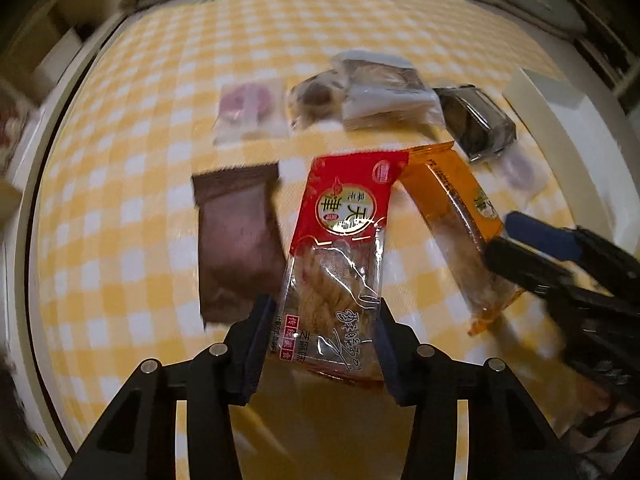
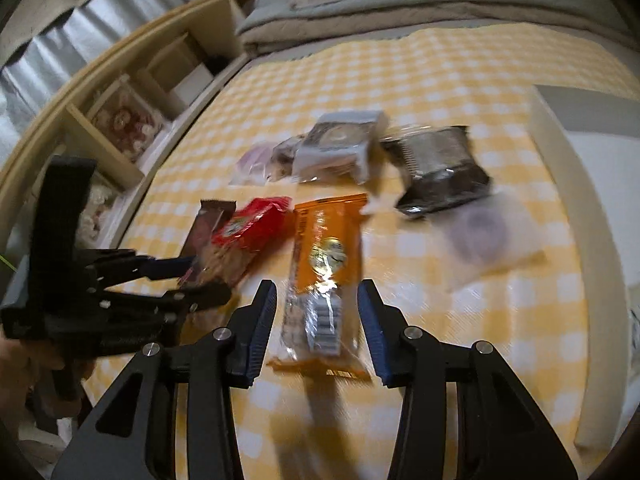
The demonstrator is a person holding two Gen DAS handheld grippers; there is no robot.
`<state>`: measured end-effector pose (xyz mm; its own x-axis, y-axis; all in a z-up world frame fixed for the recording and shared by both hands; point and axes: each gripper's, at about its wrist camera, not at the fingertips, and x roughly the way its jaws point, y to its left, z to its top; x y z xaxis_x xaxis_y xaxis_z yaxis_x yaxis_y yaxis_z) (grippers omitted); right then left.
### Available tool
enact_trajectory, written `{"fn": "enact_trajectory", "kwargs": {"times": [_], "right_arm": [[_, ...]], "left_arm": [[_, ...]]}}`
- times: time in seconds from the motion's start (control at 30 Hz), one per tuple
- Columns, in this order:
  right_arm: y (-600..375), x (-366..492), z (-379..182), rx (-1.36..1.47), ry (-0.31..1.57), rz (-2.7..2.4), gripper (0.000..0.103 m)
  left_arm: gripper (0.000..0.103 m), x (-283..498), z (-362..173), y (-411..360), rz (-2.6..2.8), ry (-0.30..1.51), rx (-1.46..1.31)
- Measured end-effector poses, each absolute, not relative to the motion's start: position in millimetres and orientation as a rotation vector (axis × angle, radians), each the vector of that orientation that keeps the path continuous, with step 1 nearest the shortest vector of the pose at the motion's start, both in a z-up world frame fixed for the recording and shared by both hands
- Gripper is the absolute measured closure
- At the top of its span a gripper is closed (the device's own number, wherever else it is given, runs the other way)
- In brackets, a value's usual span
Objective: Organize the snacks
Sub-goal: 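Grasp the red twisted-bread packet with the left tool while the right tool grasps the orange bar packet, then carry both packets into the white tray and open both tools to release them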
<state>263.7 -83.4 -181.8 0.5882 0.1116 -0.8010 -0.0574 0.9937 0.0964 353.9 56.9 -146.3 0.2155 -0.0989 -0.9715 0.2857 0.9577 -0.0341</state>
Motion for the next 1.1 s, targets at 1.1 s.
{"fn": "enact_trajectory", "kwargs": {"times": [1.1], "right_arm": [[-96, 261, -185, -0.035, 1.015, 0.054, 0.068]], "left_arm": [[0.063, 361, -145, 45, -0.19, 1.387, 0.028]]}}
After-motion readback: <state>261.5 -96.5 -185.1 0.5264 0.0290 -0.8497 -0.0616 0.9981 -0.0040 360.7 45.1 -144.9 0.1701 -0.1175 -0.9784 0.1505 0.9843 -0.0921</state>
